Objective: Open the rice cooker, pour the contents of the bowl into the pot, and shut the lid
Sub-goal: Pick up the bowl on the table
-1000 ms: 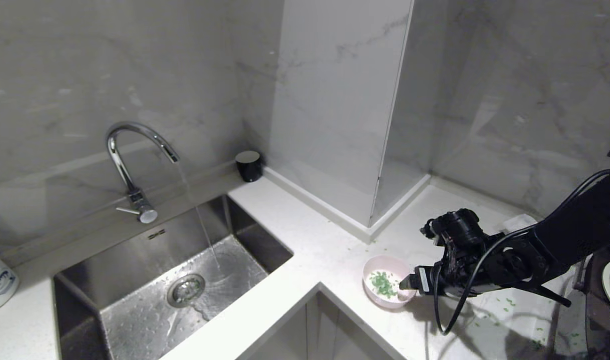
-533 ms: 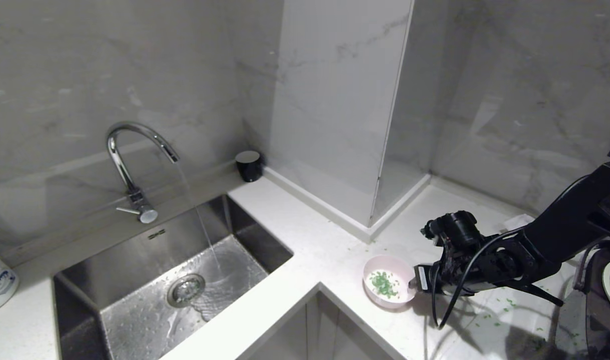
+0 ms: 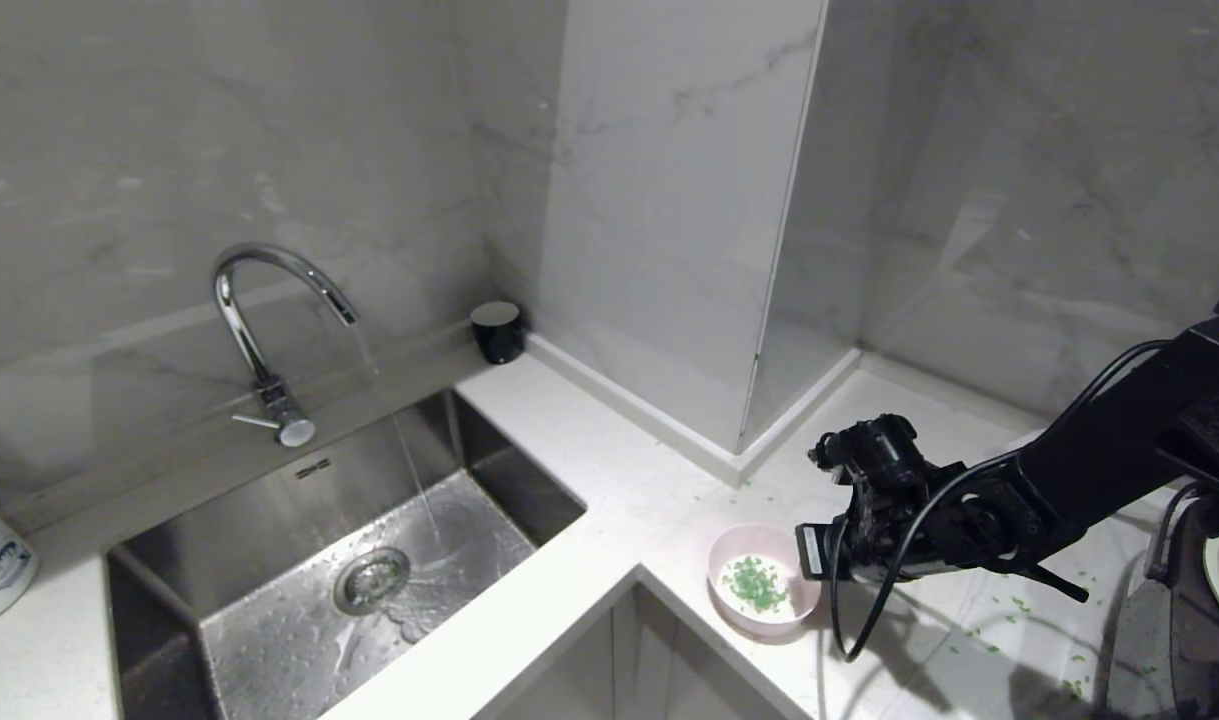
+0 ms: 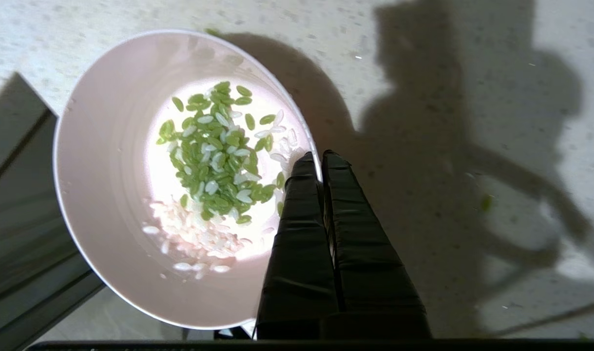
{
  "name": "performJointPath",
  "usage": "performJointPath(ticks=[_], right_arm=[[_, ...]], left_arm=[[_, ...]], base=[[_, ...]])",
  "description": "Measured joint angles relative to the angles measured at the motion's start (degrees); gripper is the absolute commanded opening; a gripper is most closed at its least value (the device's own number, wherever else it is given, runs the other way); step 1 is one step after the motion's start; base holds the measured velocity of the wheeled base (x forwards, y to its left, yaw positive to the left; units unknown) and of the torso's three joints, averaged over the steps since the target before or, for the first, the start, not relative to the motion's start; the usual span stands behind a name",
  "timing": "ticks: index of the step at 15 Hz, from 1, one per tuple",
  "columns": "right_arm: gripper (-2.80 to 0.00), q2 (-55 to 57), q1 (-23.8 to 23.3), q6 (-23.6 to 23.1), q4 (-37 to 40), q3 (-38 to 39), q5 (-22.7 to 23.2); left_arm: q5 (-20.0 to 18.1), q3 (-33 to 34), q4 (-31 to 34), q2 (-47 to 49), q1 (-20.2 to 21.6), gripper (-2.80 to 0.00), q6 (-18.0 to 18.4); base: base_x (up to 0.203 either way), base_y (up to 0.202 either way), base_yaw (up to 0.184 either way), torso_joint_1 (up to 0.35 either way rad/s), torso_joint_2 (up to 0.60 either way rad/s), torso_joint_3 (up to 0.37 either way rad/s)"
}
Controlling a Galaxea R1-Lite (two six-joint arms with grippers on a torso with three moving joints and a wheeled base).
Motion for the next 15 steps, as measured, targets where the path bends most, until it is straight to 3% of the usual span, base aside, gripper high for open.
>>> performJointPath(ticks=[7, 11, 15], right_arm=[[-2.8, 4.48, 1.47, 5.29, 0.54, -8.87, -0.02], [-2.8, 5.96, 3.13, 11.16, 2.8, -13.29, -0.05], [-2.8, 6.52, 5.85, 13.11, 2.99, -15.93, -0.11]], left_arm=[[0.23, 0.0, -0.02, 0.0, 0.0, -2.8, -0.15], [0.18, 0.0, 0.0, 0.02, 0.0, -2.8, -0.15], [0.15, 0.0, -0.02, 0.02, 0.0, -2.8, -0.15]], base=[[0.0, 0.0, 0.0, 0.0, 0.0, 0.0], [0.0, 0.0, 0.0, 0.0, 0.0, 0.0], [0.0, 0.0, 0.0, 0.0, 0.0, 0.0]])
